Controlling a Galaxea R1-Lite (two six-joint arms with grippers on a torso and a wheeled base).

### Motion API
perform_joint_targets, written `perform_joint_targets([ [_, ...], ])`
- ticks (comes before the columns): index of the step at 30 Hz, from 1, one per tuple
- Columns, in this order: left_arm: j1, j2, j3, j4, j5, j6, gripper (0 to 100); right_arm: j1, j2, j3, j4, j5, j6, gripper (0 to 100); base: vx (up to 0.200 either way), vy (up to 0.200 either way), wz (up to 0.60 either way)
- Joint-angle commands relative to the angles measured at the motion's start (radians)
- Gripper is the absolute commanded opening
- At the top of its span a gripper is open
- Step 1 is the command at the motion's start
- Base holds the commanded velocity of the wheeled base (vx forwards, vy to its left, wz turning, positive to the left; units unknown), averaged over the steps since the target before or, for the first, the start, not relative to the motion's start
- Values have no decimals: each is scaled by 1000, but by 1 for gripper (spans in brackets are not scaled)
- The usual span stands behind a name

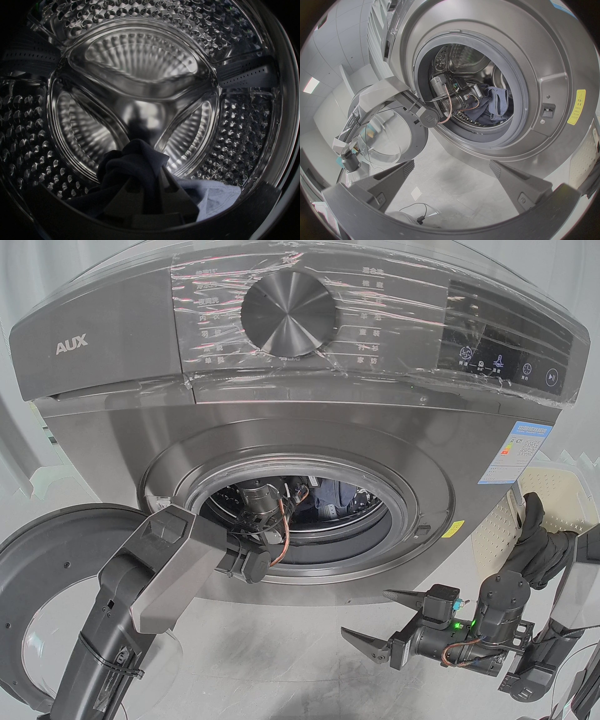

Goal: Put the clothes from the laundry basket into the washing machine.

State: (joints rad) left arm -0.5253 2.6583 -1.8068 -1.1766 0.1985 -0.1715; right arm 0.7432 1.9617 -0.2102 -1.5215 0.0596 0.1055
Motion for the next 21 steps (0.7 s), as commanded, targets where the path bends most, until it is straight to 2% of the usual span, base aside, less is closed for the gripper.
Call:
perform_joint_targets([
  [1, 2, 29, -22, 2, -1, 3, 0, -2, 3, 0, 0, 0, 0, 100, 0, 0, 0],
  [6, 2, 29, -6, 3, -8, 1, 0, -5, 3, 0, 0, 0, 0, 100, 0, 0, 0],
  [7, 1, 26, -2, 3, -8, 0, 100, -7, 3, 0, 0, 0, 0, 100, 0, 0, 0],
  [11, -9, 3, 66, 8, -8, -10, 100, -8, 2, 0, 0, 0, 0, 100, 0, 0, 0],
  [12, -12, -47, 159, 15, -13, -8, 100, -10, 2, 0, 0, 0, 0, 100, 0, 0, 0],
  [13, -12, -47, 159, 15, -13, -8, 100, -10, 2, 0, 0, 0, 0, 100, 0, 0, 0],
  [14, -22, -93, 247, 23, -25, -8, 100, -11, 2, 2, 0, 0, 0, 100, 0, 0, 0],
  [16, -30, -135, 333, 22, -53, -10, 100, -13, 2, 2, 0, 0, -1, 100, 0, 0, 0],
  [19, -32, -166, 389, 17, -60, -10, 100, -11, -1, 2, 0, 0, -1, 100, 0, 0, 0],
  [21, -48, -219, 478, 2, -62, -8, 100, -13, -3, 5, 0, 0, 0, 100, 0, 0, 0],
])
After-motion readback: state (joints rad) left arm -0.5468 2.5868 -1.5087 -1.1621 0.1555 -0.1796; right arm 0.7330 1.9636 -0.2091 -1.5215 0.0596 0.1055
